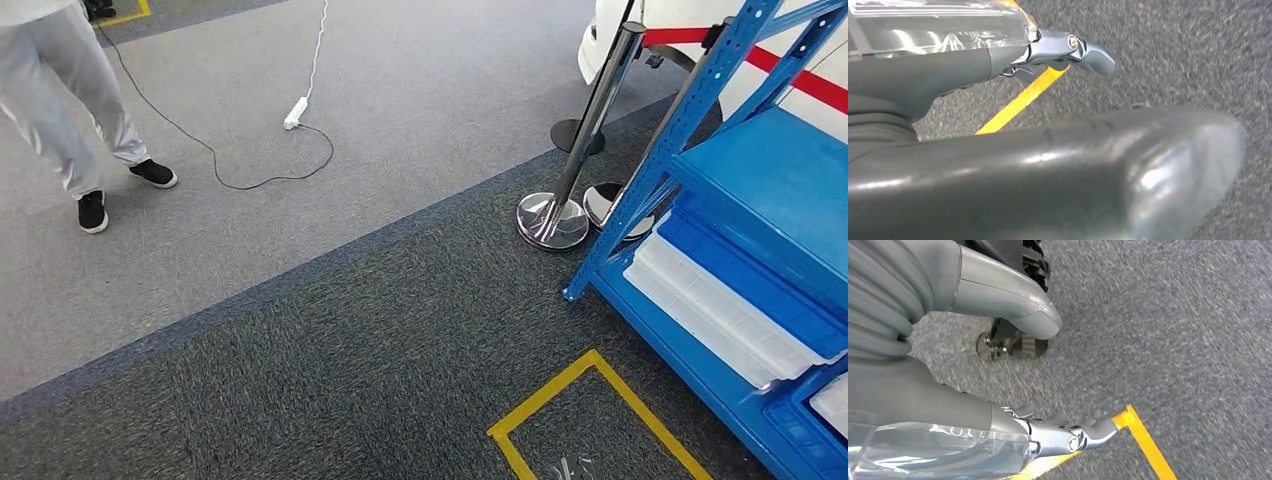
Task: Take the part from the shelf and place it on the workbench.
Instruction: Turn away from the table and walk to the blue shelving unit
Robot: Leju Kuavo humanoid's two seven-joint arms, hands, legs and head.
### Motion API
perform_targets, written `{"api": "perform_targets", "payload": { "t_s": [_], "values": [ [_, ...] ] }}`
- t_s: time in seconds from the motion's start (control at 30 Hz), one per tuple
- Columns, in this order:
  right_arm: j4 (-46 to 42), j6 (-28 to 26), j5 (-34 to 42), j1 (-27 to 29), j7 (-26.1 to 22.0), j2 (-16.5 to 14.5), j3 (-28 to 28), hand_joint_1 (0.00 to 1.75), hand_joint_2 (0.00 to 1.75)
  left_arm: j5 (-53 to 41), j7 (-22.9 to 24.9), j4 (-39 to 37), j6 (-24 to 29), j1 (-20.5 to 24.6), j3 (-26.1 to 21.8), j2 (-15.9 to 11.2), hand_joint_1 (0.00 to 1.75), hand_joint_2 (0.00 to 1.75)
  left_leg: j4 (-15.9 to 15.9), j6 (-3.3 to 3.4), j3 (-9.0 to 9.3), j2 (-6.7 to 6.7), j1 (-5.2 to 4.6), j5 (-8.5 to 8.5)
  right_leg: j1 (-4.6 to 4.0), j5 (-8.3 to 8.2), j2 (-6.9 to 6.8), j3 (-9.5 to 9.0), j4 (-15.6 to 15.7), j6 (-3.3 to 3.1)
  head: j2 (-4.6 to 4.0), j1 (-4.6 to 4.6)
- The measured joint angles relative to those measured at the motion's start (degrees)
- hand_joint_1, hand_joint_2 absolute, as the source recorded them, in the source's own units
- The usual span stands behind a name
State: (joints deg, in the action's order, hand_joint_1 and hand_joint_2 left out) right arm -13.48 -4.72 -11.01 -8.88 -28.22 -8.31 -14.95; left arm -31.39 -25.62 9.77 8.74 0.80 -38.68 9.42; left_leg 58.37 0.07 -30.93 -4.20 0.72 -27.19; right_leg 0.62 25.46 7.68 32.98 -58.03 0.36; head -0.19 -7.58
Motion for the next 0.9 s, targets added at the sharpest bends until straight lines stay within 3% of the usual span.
{"api": "perform_targets", "payload": {
  "t_s": [0.03,0.07,0.13,0.2,0.27,0.3,0.33,0.4,0.47,0.5,0.57,0.63,0.7,0.77,0.8,0.83,0.9],
  "values": [
    [-0.01,-0.16,-0.21,0.05,0.08,-0.04,0.0,0.0,1.75,0.06,-0.11,0.0,-0.08,0.09,-0.01,-0.03,0.0,0.0,-0.1,0.29,0.04,0.61,-0.03,0.16,0.12,-0.16,0.64,0.2,0.09,0.44,0.01,0.0],
    [-0.01,-0.32,-0.38,0.12,0.15,-0.06,0.0,0.0,1.75,0.06,-0.19,0.0,-0.11,0.19,-0.01,-0.05,0.0,0.0,-0.37,0.67,0.13,1.32,0.01,0.37,0.17,-0.09,0.32,0.35,-0.05,0.76,0.01,0.0],
    [-0.01,-0.6,-0.58,0.01,0.25,-0.12,0.01,0.0,1.75,-0.05,-0.21,0.0,-0.15,0.19,-0.01,-0.05,0.0,0.0,-0.98,1.45,0.25,2.89,0.19,0.78,-0.02,1.66,-2.67,1.71,-2.66,1.2,0.01,0.03],
    [-0.01,-0.76,-0.73,-0.3,0.3,-0.27,0.04,0.0,1.75,-0.26,-0.05,0.0,-0.15,0.0,-0.01,-0.04,0.0,0.0,-1.14,1.88,0.21,4.66,0.02,0.82,0.0,5.34,-6.15,5.17,-9.71,1.5,0.01,0.07],
    [-0.01,-0.79,-0.95,-0.38,0.44,-0.43,0.15,0.0,1.75,-0.37,0.31,0.0,-0.13,-0.12,-0.01,-0.04,0.0,0.0,-1.11,1.98,0.17,6.4,-0.13,0.7,0.23,7.16,-7.12,8.04,-15.57,1.82,0.0,0.07],
    [-0.01,-0.79,-1.07,-0.33,0.6,-0.46,0.22,0.0,1.75,-0.39,0.51,0.0,-0.11,-0.07,-0.01,-0.04,0.0,0.0,-1.1,1.96,0.2,7.16,-0.15,0.62,0.3,6.49,-7.35,8.0,-15.57,1.9,-0.01,0.07],
    [-0.01,-0.79,-1.17,-0.29,0.8,-0.48,0.28,0.0,1.75,-0.41,0.72,0.0,-0.08,0.02,-0.01,-0.04,0.0,0.0,-1.09,1.87,0.28,7.85,-0.16,0.54,0.32,4.95,-7.7,6.82,-13.38,1.89,0.0,0.07],
    [-0.03,-0.79,-1.28,-0.47,1.25,-0.48,0.35,0.0,1.75,-0.47,1.01,0.0,0.02,0.23,-0.01,0.05,0.0,0.0,-1.05,1.5,0.61,9.13,-0.32,0.26,-0.02,1.55,-10.12,2.43,-5.28,1.43,0.0,0.07],
    [-0.08,-0.79,-1.31,-0.87,1.56,-0.53,0.37,0.0,1.75,-0.5,1.22,0.0,0.17,0.42,-0.01,0.18,0.0,0.0,-0.98,0.92,0.91,10.3,-0.61,-0.08,-0.57,0.19,-11.95,-0.14,-0.16,0.57,0.0,0.07],
    [-0.1,-0.79,-1.33,-1.01,1.68,-0.55,0.37,0.0,1.75,-0.5,1.33,0.01,0.22,0.55,-0.01,0.22,0.0,0.0,-0.97,0.63,1.03,10.85,-0.7,-0.23,-0.8,0.32,-11.87,-0.19,0.29,0.2,-0.01,0.07],
    [-0.11,-0.79,-1.39,-1.02,1.98,-0.57,0.37,0.0,1.75,-0.5,1.57,0.02,0.33,0.94,-0.01,0.26,0.0,0.0,-0.89,0.02,1.34,11.5,-0.64,-0.57,-0.68,0.09,-10.44,-0.14,0.51,-0.45,-0.01,0.06],
    [-0.12,-0.77,-1.49,-1.15,2.33,-0.57,0.38,0.0,1.75,-0.5,1.87,0.04,0.59,1.11,0.0,0.35,0.0,0.0,1.57,-0.59,0.59,9.16,-0.43,-2.39,-0.27,-0.29,-9.04,-0.34,0.94,-1.15,0.0,0.05],
    [-0.13,-0.63,-1.49,-1.54,2.63,-0.6,0.39,0.0,1.75,-0.52,2.21,0.04,0.96,1.05,0.01,0.5,0.0,0.0,8.32,-0.97,-2.43,5.83,-0.19,-6.14,-0.07,-0.5,-7.6,-0.31,1.07,-1.62,0.0,0.04],
    [-0.14,-0.48,-1.31,-1.69,2.88,-0.6,0.39,0.0,1.75,-0.74,2.45,0.04,1.2,1.02,0.01,0.64,0.0,0.0,14.86,-1.17,-5.64,4.8,-0.1,-8.48,-0.11,-0.53,-5.97,-0.22,0.99,-1.72,0.0,0.04],
    [-0.14,-0.44,-1.14,-1.64,2.94,-0.58,0.39,0.0,1.75,-0.97,2.49,0.04,1.24,1.03,0.02,0.7,0.0,0.0,15.57,-1.21,-6.14,4.67,-0.05,-7.99,-0.1,-0.52,-5.09,-0.23,0.91,-1.71,0.0,0.04],
    [-0.14,-0.39,-0.88,-1.55,2.94,-0.56,0.38,0.0,1.75,-1.28,2.52,0.04,1.24,1.07,0.06,0.77,0.0,0.0,13.98,-1.19,-5.58,4.5,0.02,-6.35,-0.09,-0.49,-4.18,-0.27,0.79,-1.64,0.0,0.04],
    [-0.14,-0.28,-0.22,-1.37,2.52,-0.5,0.34,0.0,1.75,-2.06,2.46,0.04,1.08,1.11,0.26,0.87,0.0,0.0,6.54,-0.98,-2.48,2.79,0.28,-2.02,-0.02,-0.34,-2.46,-0.28,0.42,-1.34,-0.01,0.04]
  ]
}}
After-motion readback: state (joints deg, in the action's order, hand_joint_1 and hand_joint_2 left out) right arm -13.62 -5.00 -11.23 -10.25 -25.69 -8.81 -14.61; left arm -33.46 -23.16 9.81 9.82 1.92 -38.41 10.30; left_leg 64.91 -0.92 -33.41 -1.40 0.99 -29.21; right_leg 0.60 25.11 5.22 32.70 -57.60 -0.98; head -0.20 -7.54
